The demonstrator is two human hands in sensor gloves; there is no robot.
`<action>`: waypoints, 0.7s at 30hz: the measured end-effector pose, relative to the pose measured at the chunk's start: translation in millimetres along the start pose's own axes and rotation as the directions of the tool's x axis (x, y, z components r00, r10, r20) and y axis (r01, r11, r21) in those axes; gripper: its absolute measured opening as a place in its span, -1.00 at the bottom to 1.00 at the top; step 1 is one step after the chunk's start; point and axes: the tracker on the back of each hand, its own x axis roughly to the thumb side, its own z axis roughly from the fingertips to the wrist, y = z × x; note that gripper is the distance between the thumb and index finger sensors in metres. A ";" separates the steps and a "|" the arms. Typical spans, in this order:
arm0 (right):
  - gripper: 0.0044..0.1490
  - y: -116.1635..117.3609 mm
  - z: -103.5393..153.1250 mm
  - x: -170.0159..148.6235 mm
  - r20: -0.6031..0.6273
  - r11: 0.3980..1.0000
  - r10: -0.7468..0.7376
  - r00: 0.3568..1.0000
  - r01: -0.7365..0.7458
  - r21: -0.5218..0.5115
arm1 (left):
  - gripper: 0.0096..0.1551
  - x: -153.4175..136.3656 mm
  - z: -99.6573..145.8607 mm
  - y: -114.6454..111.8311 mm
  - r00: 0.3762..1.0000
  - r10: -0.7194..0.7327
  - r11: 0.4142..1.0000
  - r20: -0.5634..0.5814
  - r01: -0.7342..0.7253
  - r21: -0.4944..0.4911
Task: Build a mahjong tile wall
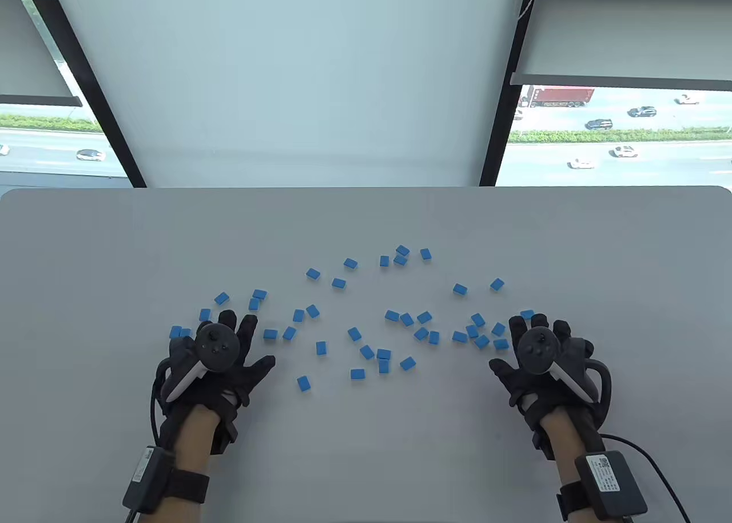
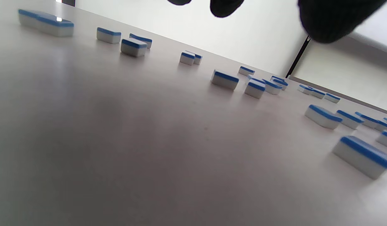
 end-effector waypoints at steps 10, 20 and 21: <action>0.09 -0.5 0.5 1.6 0.012 1.000 -0.002 1.000 0.002 0.000 | 0.03 -0.5 -0.4 1.2 1.000 0.009 1.000 0.012 -0.009 0.023; 0.06 -6.7 -2.8 9.6 0.030 0.996 0.031 0.999 -0.029 -0.079 | 0.03 -3.9 -0.4 3.8 1.000 0.015 1.000 0.001 -0.015 0.025; 0.02 -7.3 -4.0 11.3 0.037 0.994 0.052 0.998 -0.048 -0.096 | 0.03 -3.7 -0.2 4.1 1.000 0.015 1.000 0.003 -0.015 0.027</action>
